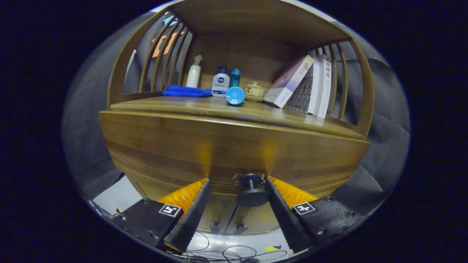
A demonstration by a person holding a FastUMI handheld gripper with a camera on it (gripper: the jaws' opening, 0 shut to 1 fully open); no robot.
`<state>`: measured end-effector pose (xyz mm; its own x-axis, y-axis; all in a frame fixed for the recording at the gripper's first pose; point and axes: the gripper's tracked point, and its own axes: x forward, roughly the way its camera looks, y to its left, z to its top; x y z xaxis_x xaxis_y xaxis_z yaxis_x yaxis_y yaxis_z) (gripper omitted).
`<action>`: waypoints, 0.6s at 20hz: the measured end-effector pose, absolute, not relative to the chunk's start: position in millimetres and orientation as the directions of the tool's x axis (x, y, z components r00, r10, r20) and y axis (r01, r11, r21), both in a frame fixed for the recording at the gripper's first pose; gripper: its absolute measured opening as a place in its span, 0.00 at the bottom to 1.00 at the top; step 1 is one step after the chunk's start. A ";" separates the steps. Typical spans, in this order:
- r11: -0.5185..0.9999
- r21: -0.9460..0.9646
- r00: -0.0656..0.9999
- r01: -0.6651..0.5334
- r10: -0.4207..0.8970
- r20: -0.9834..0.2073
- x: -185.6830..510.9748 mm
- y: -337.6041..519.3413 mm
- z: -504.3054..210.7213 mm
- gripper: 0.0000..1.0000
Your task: Pull open the drawer, take out the items inside it, and place them on the countertop above the cabinet.
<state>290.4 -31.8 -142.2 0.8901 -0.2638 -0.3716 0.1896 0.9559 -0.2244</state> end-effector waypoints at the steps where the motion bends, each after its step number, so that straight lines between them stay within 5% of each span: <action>1: 0.954 -0.228 0.888 0.193 -0.269 -0.374 292.9 -32.7 -142.0 0.96; 6: 0.942 -0.278 0.888 0.189 -0.285 -0.361 294.4 -34.2 -146.1 0.99; 12: 0.992 -0.111 0.871 0.051 -0.099 -0.481 261.8 -24.9 -144.9 0.99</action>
<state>261.8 -24.9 -144.9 0.8714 -0.0989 -0.4805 0.0513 0.9925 -0.1113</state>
